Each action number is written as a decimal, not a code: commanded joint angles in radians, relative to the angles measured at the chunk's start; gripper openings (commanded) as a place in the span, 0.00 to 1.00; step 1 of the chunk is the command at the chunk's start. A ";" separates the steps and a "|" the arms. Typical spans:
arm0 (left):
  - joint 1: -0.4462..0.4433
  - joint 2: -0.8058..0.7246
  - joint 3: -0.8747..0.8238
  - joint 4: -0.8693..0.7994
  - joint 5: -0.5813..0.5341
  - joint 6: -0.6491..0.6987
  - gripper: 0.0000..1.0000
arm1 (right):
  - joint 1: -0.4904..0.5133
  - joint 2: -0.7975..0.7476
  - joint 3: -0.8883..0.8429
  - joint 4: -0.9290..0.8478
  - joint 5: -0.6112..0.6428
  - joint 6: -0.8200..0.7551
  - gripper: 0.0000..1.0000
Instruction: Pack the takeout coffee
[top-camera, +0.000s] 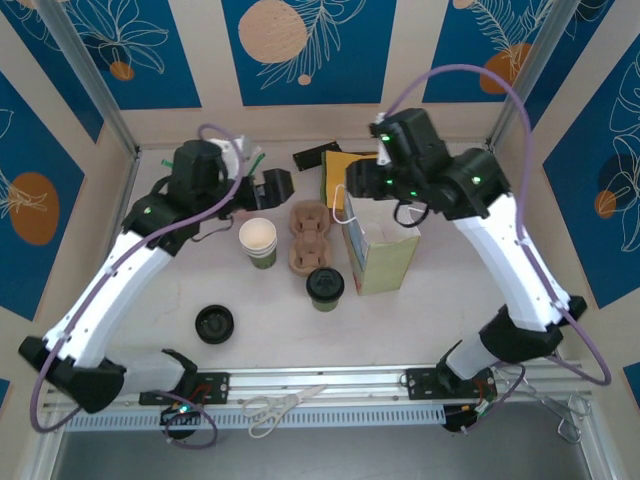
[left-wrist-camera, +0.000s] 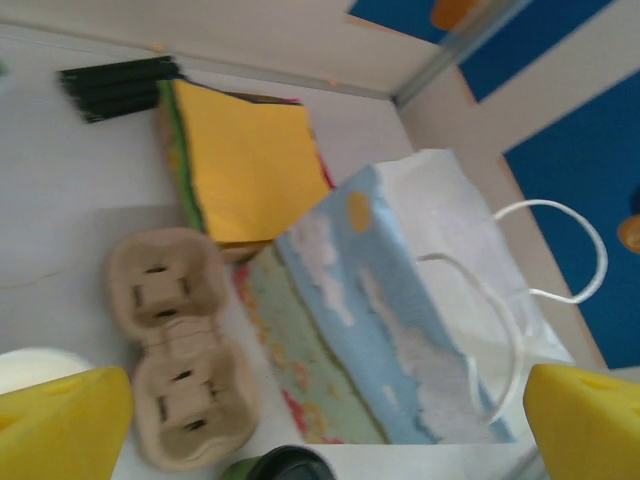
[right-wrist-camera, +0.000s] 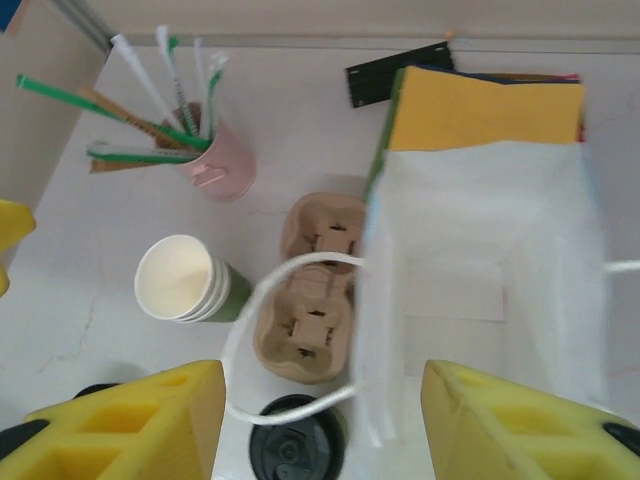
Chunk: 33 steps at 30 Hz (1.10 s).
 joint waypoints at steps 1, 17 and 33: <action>0.050 -0.083 -0.062 -0.092 -0.076 0.007 1.00 | 0.089 0.099 0.101 -0.059 0.097 0.035 0.54; 0.126 -0.401 -0.245 -0.341 -0.293 -0.004 1.00 | 0.244 0.605 0.495 -0.164 0.023 0.096 0.50; 0.126 -0.458 -0.293 -0.350 -0.234 -0.026 1.00 | 0.107 0.700 0.318 -0.126 -0.059 0.180 0.40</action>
